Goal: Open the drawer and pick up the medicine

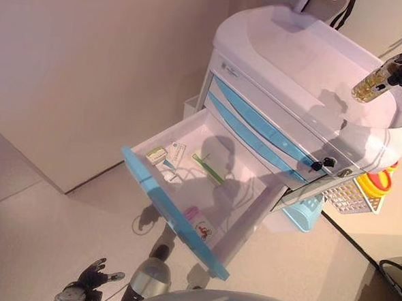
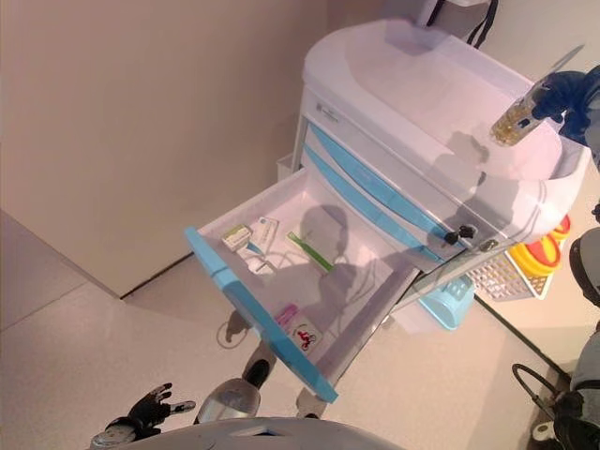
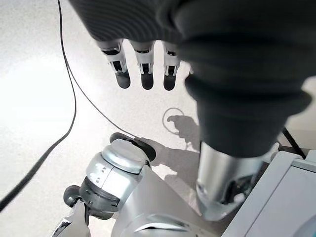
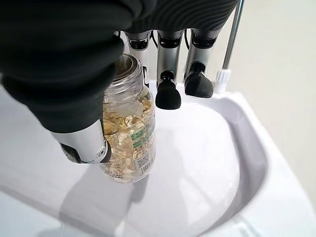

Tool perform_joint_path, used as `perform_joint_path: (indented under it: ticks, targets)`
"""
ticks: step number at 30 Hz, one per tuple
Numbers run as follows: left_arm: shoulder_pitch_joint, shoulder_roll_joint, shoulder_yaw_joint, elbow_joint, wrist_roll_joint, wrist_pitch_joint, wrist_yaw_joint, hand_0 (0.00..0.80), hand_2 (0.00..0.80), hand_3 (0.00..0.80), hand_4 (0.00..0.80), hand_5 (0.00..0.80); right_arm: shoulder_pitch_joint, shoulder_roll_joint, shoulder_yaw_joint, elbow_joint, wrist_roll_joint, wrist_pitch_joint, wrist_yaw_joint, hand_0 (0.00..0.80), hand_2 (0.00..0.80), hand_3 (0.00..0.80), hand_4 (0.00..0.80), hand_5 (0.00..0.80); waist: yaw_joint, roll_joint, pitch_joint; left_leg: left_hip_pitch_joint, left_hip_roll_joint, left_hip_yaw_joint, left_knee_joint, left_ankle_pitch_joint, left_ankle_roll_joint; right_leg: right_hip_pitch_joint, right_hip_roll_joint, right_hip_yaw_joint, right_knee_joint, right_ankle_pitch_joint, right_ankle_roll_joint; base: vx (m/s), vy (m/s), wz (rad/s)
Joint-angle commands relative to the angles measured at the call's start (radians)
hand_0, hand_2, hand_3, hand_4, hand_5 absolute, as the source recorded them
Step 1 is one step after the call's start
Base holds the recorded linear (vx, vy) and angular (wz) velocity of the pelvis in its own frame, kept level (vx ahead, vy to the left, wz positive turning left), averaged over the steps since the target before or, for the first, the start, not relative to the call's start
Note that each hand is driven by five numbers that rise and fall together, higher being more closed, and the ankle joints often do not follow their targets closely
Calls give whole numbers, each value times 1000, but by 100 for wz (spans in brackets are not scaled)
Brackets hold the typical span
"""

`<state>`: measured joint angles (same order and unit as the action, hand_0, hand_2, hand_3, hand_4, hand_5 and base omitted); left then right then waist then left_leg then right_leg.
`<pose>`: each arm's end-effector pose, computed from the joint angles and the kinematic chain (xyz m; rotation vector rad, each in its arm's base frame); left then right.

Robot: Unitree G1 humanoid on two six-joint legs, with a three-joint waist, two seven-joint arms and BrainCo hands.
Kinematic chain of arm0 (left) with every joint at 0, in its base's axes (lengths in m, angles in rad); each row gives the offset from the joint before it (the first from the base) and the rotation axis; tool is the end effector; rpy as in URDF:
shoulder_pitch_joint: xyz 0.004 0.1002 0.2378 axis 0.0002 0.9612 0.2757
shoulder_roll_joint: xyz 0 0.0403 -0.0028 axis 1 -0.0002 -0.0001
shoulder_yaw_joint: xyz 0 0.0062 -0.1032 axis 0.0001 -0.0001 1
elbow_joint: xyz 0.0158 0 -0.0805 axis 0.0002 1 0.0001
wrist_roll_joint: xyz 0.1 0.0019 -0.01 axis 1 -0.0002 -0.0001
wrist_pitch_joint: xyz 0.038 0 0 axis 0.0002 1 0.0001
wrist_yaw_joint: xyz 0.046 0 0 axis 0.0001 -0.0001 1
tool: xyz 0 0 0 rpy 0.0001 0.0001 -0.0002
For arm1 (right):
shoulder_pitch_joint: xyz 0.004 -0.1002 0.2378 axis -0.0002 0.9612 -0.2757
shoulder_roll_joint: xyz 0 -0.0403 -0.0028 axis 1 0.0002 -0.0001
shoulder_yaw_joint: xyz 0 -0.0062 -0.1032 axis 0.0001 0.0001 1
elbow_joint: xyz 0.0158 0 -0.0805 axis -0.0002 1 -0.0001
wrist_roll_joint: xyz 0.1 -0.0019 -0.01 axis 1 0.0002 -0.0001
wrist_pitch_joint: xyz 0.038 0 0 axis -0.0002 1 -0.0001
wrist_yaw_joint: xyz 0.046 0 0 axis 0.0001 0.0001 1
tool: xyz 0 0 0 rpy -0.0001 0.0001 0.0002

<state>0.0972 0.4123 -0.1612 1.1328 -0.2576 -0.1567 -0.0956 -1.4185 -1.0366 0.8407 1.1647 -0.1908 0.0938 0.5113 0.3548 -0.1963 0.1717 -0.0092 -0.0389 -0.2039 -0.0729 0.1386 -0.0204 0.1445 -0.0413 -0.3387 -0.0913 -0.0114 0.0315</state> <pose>0.0587 0.2789 -0.0953 0.1913 1.0669 0.1434 0.3156 -0.3381 0.3114 -1.2954 0.4882 -0.1286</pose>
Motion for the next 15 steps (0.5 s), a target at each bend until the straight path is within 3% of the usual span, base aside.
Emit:
perform_joint_path:
  ticks: [1, 15]
  targets:
    - [1, 58, -22, -31, -4, -26, 0, 0, 0, 0, 0, 0, -64, -24, 28, -13, -37, 17, -51, 800, 800, 800, 800, 800, 23, -22, 4, 4, -20, 12, 48, -173, 25, -47, -50, 14, 73, -12, 44, -3, -5, 3]
    - [-16, 89, -29, -80, -22, -50, -8, 0, 0, 0, 0, 0, -49, -31, 1, 14, -15, 70, -134, 800, 800, 800, 800, 800, 40, -10, 69, -52, -20, -7, 55, -159, 26, -101, -50, 15, 88, 0, 53, -16, -26, 6]
